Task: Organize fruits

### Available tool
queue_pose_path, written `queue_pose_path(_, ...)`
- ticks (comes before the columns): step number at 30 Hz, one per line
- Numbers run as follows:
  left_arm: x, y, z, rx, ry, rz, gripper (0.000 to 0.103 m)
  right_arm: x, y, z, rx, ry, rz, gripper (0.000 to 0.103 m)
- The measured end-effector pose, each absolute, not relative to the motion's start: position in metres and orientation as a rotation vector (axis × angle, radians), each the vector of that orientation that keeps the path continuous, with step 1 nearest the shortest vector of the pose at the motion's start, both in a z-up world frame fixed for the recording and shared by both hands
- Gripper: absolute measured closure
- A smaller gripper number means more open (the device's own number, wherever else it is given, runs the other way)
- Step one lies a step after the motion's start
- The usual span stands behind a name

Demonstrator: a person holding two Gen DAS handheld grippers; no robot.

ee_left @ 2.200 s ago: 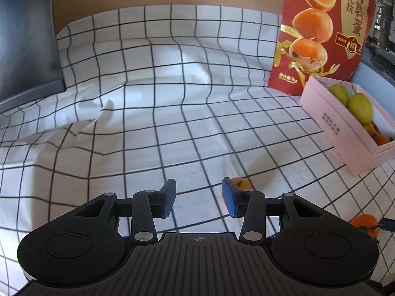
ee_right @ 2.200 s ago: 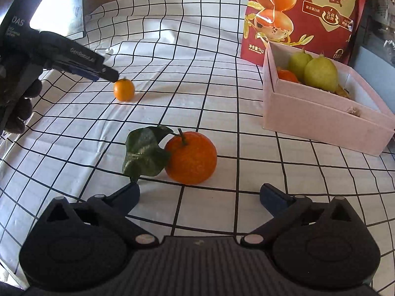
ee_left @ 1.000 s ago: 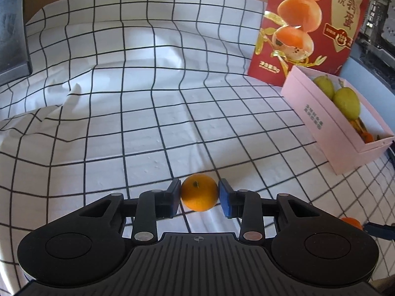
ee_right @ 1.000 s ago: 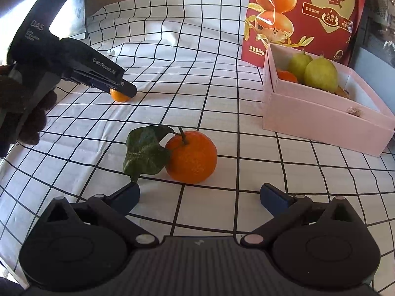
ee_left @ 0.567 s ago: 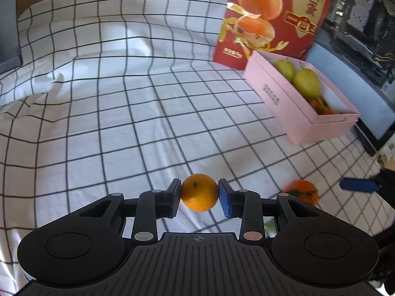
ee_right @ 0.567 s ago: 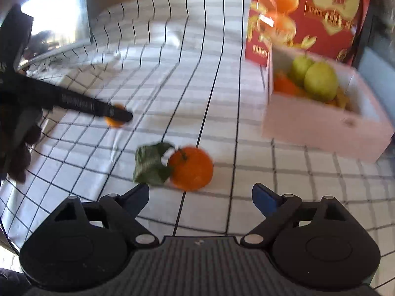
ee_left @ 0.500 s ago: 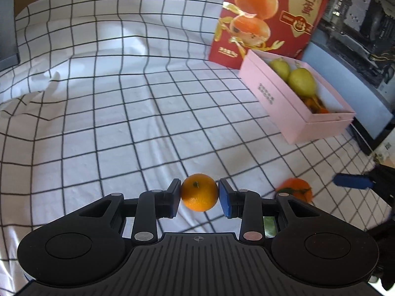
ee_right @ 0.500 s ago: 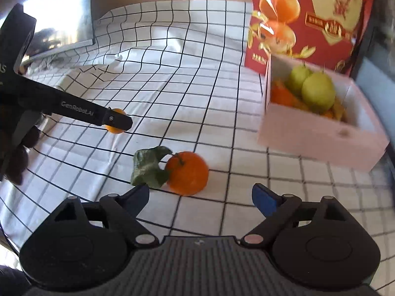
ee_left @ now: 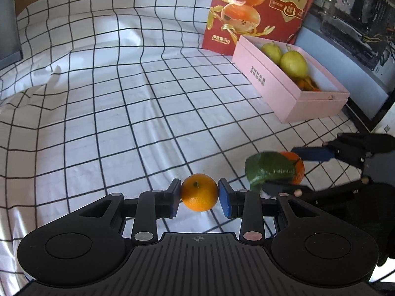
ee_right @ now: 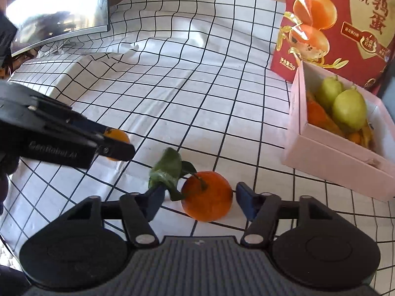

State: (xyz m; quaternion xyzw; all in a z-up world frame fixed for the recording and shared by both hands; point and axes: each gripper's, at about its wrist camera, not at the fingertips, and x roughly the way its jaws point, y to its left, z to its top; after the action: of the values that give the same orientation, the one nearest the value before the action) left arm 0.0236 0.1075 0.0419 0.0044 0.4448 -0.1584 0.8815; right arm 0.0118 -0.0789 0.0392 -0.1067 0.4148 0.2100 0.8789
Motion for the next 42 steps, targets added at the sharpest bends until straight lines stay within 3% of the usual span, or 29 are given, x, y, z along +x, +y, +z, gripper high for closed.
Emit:
queue_pose_path(7,0.018,0.106,0.041,0.021,0.95,-0.347,0.065,0.007,-0.077,0.037,-0.273,0.903,0.442,0.04)
queue_pose_path(10,0.017,0.104,0.04,0.022,0.958,-0.35,0.065,-0.001,-0.079,0.038,-0.303,0.89,0.46,0.033)
queue_pose_path(17,0.017,0.106,0.04,0.012,0.959,-0.352,0.065,-0.002,-0.097,0.038,-0.285,0.888,0.436,0.033)
queue_pose_path(28,0.016,0.104,0.039,-0.006,0.968,-0.347,0.065,0.008,-0.082,0.036,-0.261,0.872,0.441,0.039)
queue_pose_path(32,0.014,0.104,0.039,-0.009,0.976,-0.358,0.065,0.011,-0.081,0.037,-0.258,0.872,0.431,0.057)
queue_pose_path(36,0.014,0.099,0.041,-0.014,0.97,-0.39,0.065,0.013,-0.091,0.044,-0.211,0.887,0.42,0.058)
queue_pose_path(42,0.033,0.073,0.07,-0.019,0.918,-0.475,0.065,0.013,-0.135,0.101,-0.119,0.757,0.325,0.058)
